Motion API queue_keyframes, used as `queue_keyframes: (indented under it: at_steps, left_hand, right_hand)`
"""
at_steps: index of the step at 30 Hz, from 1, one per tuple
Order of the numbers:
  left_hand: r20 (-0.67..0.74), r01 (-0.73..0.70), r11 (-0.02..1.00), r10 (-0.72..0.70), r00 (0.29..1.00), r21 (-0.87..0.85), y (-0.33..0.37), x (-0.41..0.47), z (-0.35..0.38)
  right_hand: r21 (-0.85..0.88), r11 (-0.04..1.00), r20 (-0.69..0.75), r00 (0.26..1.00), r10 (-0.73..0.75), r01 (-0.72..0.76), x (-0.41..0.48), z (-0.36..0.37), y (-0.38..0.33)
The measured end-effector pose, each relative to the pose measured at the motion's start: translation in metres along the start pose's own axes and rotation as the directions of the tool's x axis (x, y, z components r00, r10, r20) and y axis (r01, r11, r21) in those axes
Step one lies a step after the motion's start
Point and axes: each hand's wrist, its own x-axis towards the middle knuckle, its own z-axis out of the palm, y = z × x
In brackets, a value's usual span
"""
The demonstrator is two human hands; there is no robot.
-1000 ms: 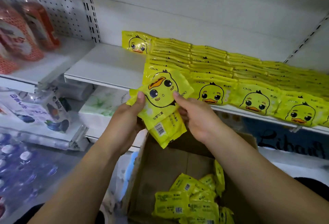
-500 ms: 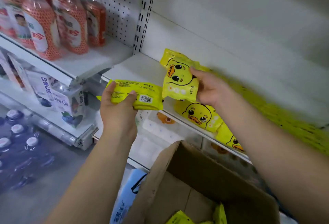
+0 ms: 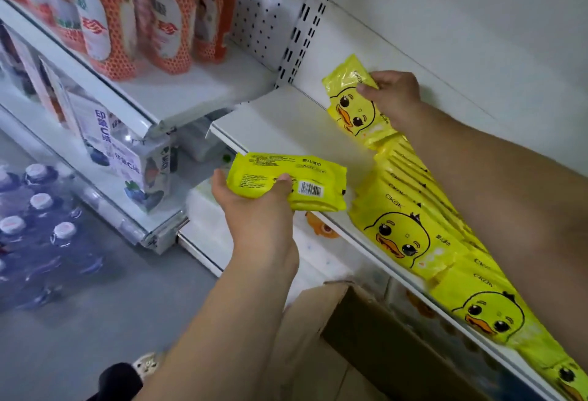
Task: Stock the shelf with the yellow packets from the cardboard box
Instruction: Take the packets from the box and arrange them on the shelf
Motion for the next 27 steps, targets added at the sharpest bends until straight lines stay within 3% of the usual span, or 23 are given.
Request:
queue_keyframes:
  at_steps: [9, 13, 18, 20, 24, 27]
  left_hand:
    - [-0.026, 0.082, 0.997, -0.082, 0.996, -0.005, -0.001, 0.012, 0.008]
    - [-0.014, 0.091, 0.996, -0.091, 0.996, -0.002, 0.001, 0.01, 0.011]
    - [0.05, 0.091, 0.995, -0.093, 0.994, 0.032, 0.0, 0.0, 0.015]
    - [0.096, 0.092, 0.995, -0.095, 0.991, 0.036, -0.002, -0.006, 0.016]
    - [0.189, 0.08, 0.997, -0.082, 0.978, 0.017, -0.004, -0.014, 0.014]
    - [0.245, 0.081, 0.997, -0.081, 0.966, 0.008, -0.011, -0.027, 0.013]
  right_hand:
    - [-0.446, 0.864, 0.169, 0.97, -0.174, 0.233, 0.026, 0.018, 0.034]
    - [-0.466, 0.853, 0.159, 0.971, -0.179, 0.234, 0.026, 0.016, 0.036]
    - [-0.383, 0.878, 0.019, 0.953, -0.302, 0.285, -0.023, 0.005, 0.012]
    - [-0.283, 0.931, 0.026, 0.972, -0.234, 0.232, -0.065, -0.004, -0.009]
    - [-0.135, 0.987, 0.182, 0.981, -0.062, 0.088, -0.153, -0.033, -0.029]
    - [-0.039, 0.989, 0.307, 0.94, 0.15, -0.145, -0.204, -0.061, -0.023]
